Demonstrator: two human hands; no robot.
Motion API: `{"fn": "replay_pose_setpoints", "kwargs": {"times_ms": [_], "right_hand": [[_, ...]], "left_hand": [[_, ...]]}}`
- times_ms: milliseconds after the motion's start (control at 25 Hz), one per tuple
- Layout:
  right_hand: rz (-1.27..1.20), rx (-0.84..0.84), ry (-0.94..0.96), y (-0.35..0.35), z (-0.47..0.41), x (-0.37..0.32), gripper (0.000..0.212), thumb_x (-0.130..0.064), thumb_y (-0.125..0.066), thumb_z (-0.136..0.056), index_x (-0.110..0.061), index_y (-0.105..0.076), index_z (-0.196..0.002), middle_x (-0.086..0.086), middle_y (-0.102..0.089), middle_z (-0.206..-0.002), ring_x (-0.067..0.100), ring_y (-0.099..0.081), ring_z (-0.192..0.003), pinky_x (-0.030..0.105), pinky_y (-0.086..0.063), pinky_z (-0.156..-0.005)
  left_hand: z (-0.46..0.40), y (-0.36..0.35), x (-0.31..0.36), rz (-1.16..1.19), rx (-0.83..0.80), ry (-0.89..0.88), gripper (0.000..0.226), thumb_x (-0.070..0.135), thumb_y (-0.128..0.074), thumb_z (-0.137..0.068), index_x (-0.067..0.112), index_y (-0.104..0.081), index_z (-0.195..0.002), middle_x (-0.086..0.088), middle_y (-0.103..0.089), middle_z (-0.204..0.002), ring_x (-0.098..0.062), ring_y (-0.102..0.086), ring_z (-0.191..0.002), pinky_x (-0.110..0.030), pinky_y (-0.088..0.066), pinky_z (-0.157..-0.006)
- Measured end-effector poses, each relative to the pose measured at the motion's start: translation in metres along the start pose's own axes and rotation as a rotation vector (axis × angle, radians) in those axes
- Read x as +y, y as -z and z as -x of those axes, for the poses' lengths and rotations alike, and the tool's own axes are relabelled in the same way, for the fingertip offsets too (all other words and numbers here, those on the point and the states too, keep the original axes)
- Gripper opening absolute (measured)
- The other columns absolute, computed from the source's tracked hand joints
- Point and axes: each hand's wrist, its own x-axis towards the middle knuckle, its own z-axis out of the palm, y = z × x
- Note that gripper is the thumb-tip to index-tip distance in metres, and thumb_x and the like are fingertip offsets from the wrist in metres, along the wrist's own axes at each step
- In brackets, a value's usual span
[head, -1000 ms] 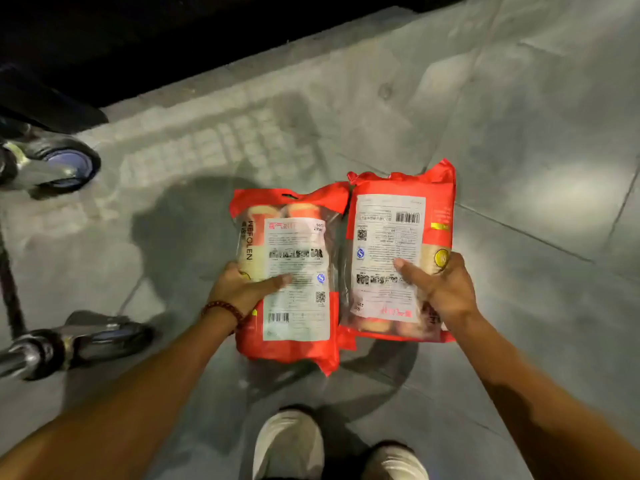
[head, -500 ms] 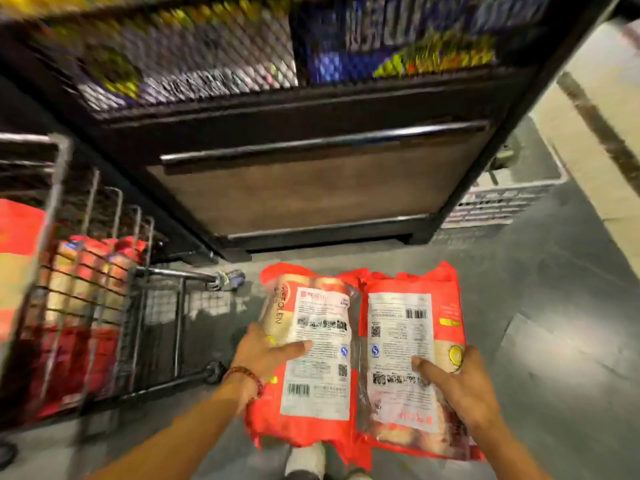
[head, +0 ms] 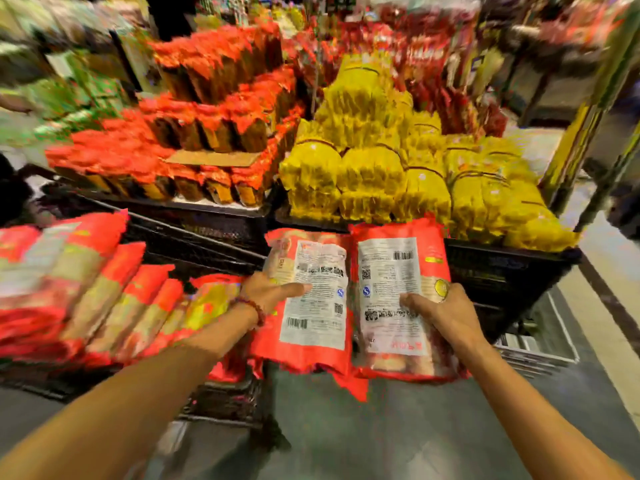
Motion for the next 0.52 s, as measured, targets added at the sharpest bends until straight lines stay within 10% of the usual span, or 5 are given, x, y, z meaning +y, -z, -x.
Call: {"fn": "replay_pose_setpoints", "kwargs": {"times_ms": [160, 280, 400, 520], "right_hand": [[-0.038, -0.032, 0.074, -0.068, 0.01, -0.071, 0.075, -0.05, -0.086, -0.051, -0.011, -0.058, -0.109, 0.002, -0.072, -0.094, 0.019, -0.072, -0.078, 0.039, -0.059, -0.072], [-0.053, -0.035, 0.111, -0.131, 0.018, -0.106, 0.074, -0.046, -0.085, -0.053, -0.007, -0.055, -0.108, 0.002, -0.068, -0.091, 0.016, -0.068, -0.075, 0.029, -0.049, -0.059], [-0.02, -0.034, 0.085, -0.19, 0.023, -0.123, 0.069, -0.04, -0.086, -0.06, -0.006, -0.052, -0.109, -0.001, -0.065, -0.089, 0.013, -0.065, -0.073, 0.028, -0.047, -0.057], [0.022, -0.006, 0.027, -0.233, 0.025, -0.129, 0.085, -0.059, -0.081, -0.043, -0.008, -0.061, -0.109, 0.002, -0.073, -0.092, 0.018, -0.072, -0.075, 0.036, -0.058, -0.067]], "left_hand": [[-0.001, 0.097, -0.001, 0.032, 0.101, -0.028, 0.065, 0.04, -0.084, -0.055, 0.014, -0.068, -0.112, 0.007, -0.062, -0.071, -0.021, -0.065, -0.078, -0.017, -0.041, -0.054], [-0.017, 0.165, -0.026, 0.088, 0.097, 0.013, 0.023, 0.023, -0.086, -0.065, 0.021, -0.07, -0.082, 0.005, -0.069, -0.078, -0.024, -0.068, -0.092, -0.023, -0.051, -0.07], [-0.04, 0.213, -0.06, 0.098, 0.045, 0.069, 0.038, 0.035, -0.088, -0.049, 0.021, -0.072, -0.081, -0.006, -0.075, -0.091, -0.025, -0.071, -0.092, -0.038, -0.054, -0.09], [-0.065, 0.239, -0.091, 0.084, -0.017, 0.112, 0.021, 0.022, -0.085, -0.068, 0.018, -0.07, -0.082, -0.007, -0.073, -0.09, -0.024, -0.068, -0.087, -0.027, -0.054, -0.074]]}}
